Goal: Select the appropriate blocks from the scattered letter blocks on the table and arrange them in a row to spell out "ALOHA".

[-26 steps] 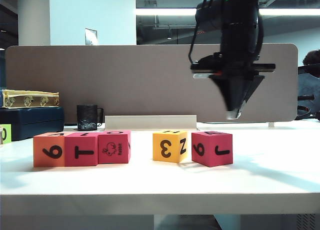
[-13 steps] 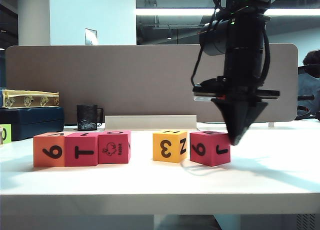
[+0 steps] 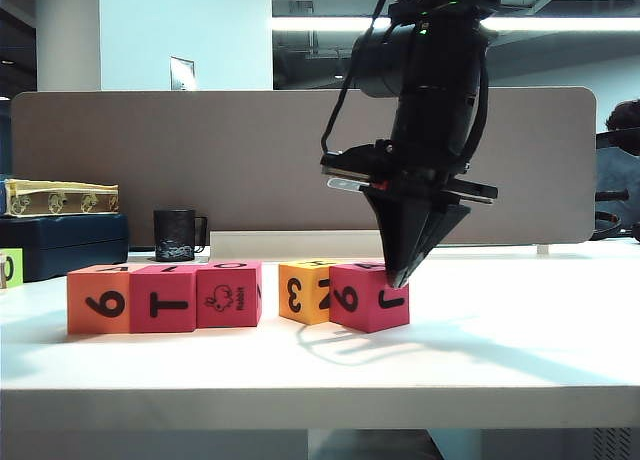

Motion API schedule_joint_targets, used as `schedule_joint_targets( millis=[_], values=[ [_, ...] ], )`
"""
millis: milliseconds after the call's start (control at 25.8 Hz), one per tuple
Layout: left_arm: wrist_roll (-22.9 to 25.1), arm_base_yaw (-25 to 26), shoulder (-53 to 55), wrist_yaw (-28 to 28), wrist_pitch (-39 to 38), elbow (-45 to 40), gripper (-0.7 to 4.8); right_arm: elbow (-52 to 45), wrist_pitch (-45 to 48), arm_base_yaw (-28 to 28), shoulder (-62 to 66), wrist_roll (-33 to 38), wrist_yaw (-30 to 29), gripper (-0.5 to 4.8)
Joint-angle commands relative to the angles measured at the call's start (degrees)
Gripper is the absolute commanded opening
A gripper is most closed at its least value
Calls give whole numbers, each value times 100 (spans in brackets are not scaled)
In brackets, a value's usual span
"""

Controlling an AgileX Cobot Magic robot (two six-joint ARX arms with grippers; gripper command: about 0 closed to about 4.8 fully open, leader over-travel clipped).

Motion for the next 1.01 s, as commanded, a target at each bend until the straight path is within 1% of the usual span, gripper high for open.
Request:
schedule_joint_targets(
  millis=[39, 311, 349, 388, 427, 621, 777, 1010],
  values=[
    [20, 4, -24, 26, 24, 20, 17, 20, 35, 0, -15, 181, -101, 7],
    [20, 4, -24, 26, 26, 22, 17, 20, -4, 22, -13, 186, -146, 7],
    [20, 4, -24, 26, 26, 20, 17, 20, -9, 24, -13, 188, -201, 7],
    [20, 4, -24, 26, 24, 20, 17, 20, -68, 26, -15, 208, -422, 7],
    [20, 4, -24, 26, 26, 20, 17, 20, -103, 26, -15, 205, -522, 7],
    [20, 4, -17, 26, 28, 20, 17, 22, -155, 63, -24, 203, -544, 7],
    [20, 4, -15, 26, 26, 20, 17, 22, -210, 72, -26, 205, -914, 7],
    [20, 4, -15, 26, 13, 20, 17, 24, 98, 267, -24, 267, -907, 7]
  ],
)
